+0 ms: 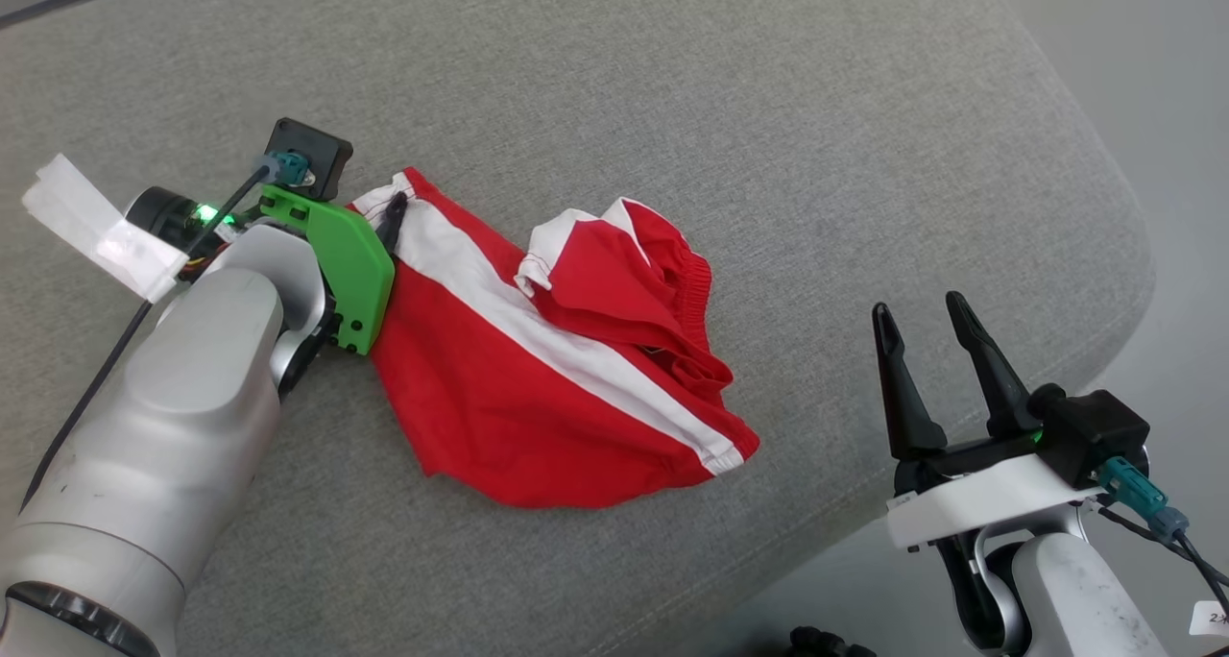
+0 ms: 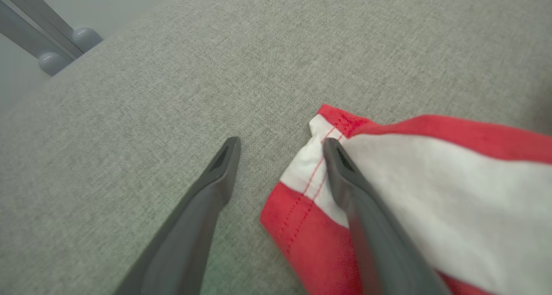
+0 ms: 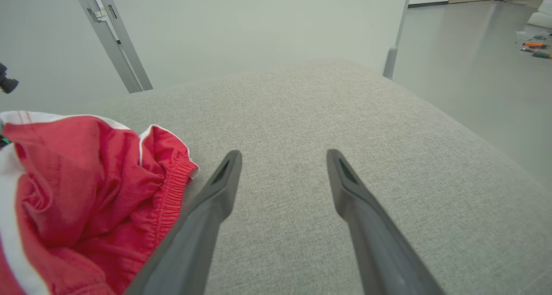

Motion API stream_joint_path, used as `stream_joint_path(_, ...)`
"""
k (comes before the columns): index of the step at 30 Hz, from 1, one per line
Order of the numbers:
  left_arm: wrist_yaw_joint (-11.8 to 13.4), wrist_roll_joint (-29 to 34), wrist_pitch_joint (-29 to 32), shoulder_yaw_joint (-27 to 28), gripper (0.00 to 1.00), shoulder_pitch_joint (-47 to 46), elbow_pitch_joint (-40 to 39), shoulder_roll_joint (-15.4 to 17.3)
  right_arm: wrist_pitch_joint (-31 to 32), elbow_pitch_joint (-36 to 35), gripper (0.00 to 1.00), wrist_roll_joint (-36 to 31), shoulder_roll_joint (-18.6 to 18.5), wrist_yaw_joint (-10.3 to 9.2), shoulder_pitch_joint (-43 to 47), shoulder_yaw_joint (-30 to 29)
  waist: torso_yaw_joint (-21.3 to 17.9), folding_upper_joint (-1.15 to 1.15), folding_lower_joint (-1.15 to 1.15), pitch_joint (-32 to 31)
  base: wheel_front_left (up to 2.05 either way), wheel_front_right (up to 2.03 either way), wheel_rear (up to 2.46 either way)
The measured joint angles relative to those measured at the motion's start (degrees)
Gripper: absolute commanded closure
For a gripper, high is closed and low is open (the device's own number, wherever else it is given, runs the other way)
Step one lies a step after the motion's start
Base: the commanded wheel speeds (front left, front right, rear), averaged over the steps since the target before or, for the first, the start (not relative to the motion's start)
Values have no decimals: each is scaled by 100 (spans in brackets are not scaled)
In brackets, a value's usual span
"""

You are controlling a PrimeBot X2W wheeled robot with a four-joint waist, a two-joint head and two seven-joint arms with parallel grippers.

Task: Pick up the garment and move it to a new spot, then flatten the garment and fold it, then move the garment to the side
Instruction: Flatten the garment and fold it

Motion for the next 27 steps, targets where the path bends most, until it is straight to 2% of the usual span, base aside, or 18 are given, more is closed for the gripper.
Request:
stream_joint_path(1,0,-60,23,-52,4,-1,19,4,0,1,0,0,2,1,-2,-7,-24,0,0,26,0,0,0)
stream_joint_path(2,1,-169,40,-122,56,-4,19,8,0,2,0,-1,7,1,-4,-15,-43,0,0,47,0,0,0)
stream_joint_path(3,2,-223,47,-197,100,-9,10,23,0,4,0,-1,10,0,-4,-27,-53,0,0,59,0,0,0)
stream_joint_path(10,1,-563,-298,-612,100,-11,-47,-56,0,9,0,-30,0,1,5,-102,67,0,0,-22,0,0,0)
stream_joint_path(16,1,-771,-1215,-556,100,-47,-4,-172,0,9,0,-71,-166,1,103,-163,371,0,0,-221,0,0,0)
stream_joint_path(20,18,-889,-1625,-325,100,-74,-26,-215,0,18,0,-88,-266,0,232,-174,644,0,0,-422,0,0,0)
stream_joint_path(23,118,-900,-1695,-113,100,11,-258,-149,0,30,0,-97,-309,1,333,-171,876,0,0,-588,0,0,0)
stream_joint_path(27,423,-693,-1720,482,100,544,-1214,89,0,32,0,-114,-336,1,465,-145,1203,0,0,-805,0,0,0)
